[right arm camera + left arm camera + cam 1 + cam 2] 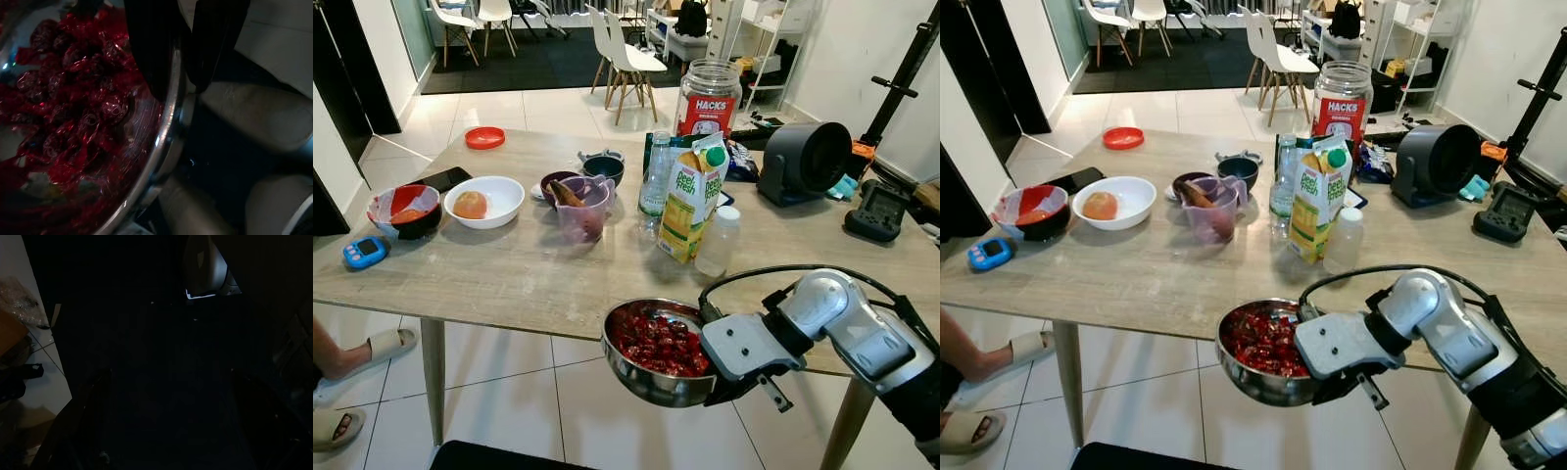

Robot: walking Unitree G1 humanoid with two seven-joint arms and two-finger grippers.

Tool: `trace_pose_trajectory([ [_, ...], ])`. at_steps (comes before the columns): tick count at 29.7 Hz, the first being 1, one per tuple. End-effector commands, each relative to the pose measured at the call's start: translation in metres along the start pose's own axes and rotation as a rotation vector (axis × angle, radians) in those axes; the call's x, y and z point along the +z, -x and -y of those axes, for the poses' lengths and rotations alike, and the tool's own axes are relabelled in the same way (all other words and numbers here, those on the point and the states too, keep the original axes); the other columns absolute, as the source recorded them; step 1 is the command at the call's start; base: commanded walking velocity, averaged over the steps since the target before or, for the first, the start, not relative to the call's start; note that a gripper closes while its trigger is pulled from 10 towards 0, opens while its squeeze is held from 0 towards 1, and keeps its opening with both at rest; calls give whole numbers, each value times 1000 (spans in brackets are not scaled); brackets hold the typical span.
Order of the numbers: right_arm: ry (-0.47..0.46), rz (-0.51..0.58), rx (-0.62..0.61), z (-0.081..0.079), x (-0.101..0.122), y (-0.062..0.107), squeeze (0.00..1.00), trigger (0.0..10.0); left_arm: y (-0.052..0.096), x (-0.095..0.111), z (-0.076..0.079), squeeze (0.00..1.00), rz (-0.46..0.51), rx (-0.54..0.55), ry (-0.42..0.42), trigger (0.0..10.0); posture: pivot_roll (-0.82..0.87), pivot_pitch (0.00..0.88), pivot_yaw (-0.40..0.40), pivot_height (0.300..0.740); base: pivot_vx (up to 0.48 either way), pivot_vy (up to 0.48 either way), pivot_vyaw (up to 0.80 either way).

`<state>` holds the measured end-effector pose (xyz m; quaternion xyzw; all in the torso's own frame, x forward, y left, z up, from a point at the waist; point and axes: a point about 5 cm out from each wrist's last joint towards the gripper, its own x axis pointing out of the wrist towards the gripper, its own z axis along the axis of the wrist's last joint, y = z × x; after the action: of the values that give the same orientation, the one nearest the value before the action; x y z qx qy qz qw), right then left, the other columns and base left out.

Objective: Restocking fridge

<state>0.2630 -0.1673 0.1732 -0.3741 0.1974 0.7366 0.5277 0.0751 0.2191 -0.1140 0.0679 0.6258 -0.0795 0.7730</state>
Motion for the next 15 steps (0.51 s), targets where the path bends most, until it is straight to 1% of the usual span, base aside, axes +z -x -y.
trace_pose_trajectory([
  [1,-75,16,4,-3,-9,1,0,0,-2,-1,8,0,-9,-21,-16,10000,27,0,-30,740,0,0,0],
  [2,-83,79,-36,2,-5,8,0,0,-2,-3,9,0,-12,-19,-17,10000,27,0,-30,740,0,0,0],
  [4,-83,79,-36,2,-5,8,0,0,-2,-3,9,0,-12,-19,-17,10000,27,0,-30,740,0,0,0],
  [7,-82,158,-71,6,2,16,0,0,-2,-4,9,0,-14,-18,-15,10000,28,0,-29,740,0,0,0],
  [8,-82,158,-71,6,2,16,0,0,-2,-4,9,0,-14,-18,-15,10000,28,0,-29,740,0,0,0],
  [11,-77,203,-84,7,6,20,0,0,-2,-6,10,0,-17,-19,-15,10000,27,0,-27,740,0,0,0],
  [15,-74,214,-88,8,8,21,0,0,-2,-6,10,0,-19,-20,-15,10000,26,0,-26,740,0,0,0],
])
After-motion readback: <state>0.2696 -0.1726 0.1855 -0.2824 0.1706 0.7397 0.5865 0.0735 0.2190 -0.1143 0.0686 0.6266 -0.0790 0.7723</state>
